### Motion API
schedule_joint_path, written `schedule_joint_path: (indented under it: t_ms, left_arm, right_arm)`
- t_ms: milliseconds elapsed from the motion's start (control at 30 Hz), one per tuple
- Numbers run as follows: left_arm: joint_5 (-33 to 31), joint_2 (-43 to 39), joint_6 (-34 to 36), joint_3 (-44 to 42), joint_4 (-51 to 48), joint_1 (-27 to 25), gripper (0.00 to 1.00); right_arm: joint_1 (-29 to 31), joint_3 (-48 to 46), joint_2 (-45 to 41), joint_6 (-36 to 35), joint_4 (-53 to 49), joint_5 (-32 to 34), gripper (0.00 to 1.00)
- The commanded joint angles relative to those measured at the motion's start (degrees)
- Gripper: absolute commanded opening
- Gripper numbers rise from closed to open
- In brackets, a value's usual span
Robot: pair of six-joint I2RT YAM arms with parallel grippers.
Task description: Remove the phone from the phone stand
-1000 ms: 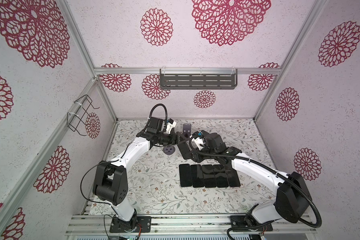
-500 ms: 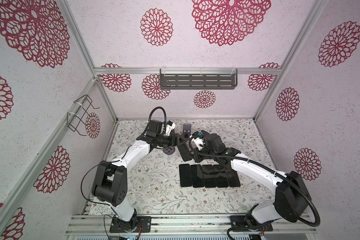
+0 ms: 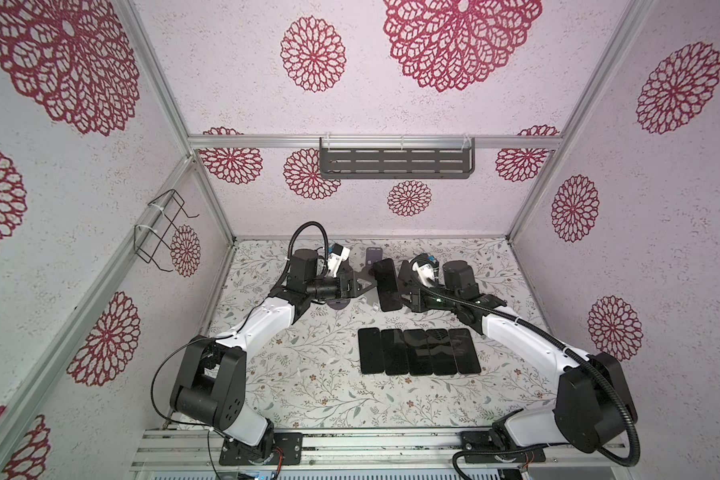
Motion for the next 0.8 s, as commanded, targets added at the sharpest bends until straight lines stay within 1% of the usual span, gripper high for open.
schedule_joint_path:
  t_ms: [0, 100, 133, 200, 233, 267, 333, 367, 400, 567, 633, 700, 767]
  left_arm:
    - [1.9, -1.1, -3.6, -2.9, 9.7, 0.0, 0.98]
    - [2.3, -1.1, -6.1, -5.3, 15.4, -0.2, 0.9]
    - [2.2, -0.9, -6.8, -5.9, 17.0, -0.2, 0.85]
    - [2.3, -0.4, -9.0, -7.1, 21.5, -0.6, 0.71]
    - [2.3, -0.1, -10.9, -7.9, 25.3, -0.8, 0.64]
    - [2.4, 0.3, -13.2, -8.6, 29.8, -1.2, 0.61]
    - [2.7, 1.5, -17.0, -9.3, 37.0, -1.8, 0.6]
    - [3.1, 2.2, -18.5, -9.2, 39.4, -2.1, 0.6]
    - [3.4, 2.7, -19.4, -9.0, 40.9, -2.4, 0.59]
    - [3.5, 4.3, -19.6, -7.8, 40.7, -3.0, 0.59]
    - [3.5, 4.8, -20.8, -7.9, 43.0, -3.1, 0.55]
    - [3.5, 5.1, -21.3, -7.7, 43.6, -3.5, 0.48]
    - [3.3, 5.1, -21.3, -7.6, 44.0, -4.1, 0.43]
  right_arm:
    - [-3.3, 0.0, -4.0, 4.2, 7.5, -10.0, 0.0]
    - [-5.6, -1.0, -4.4, 6.4, 10.2, -15.3, 0.0]
    - [-5.9, -1.6, -4.4, 7.6, 12.2, -17.0, 0.0]
    - [-5.9, -2.8, -4.1, 9.8, 17.1, -19.2, 0.0]
    - [-5.7, -4.0, -3.8, 12.3, 21.6, -20.5, 0.0]
    - [-5.6, -5.3, -3.0, 15.8, 27.5, -22.1, 0.0]
    - [-5.5, -7.0, -1.3, 22.3, 38.2, -24.5, 0.0]
    - [-5.3, -7.4, -0.3, 25.4, 42.2, -25.2, 0.0]
    - [-5.1, -7.3, 0.4, 26.6, 43.7, -25.6, 0.0]
    - [-3.9, -6.4, 1.8, 25.8, 44.5, -25.9, 0.0]
    - [-3.9, -6.0, 2.5, 25.5, 43.7, -26.2, 0.0]
    - [-3.7, -5.7, 3.3, 25.5, 43.7, -26.6, 0.0]
    - [-3.5, -5.5, 4.2, 25.6, 44.2, -27.2, 0.0]
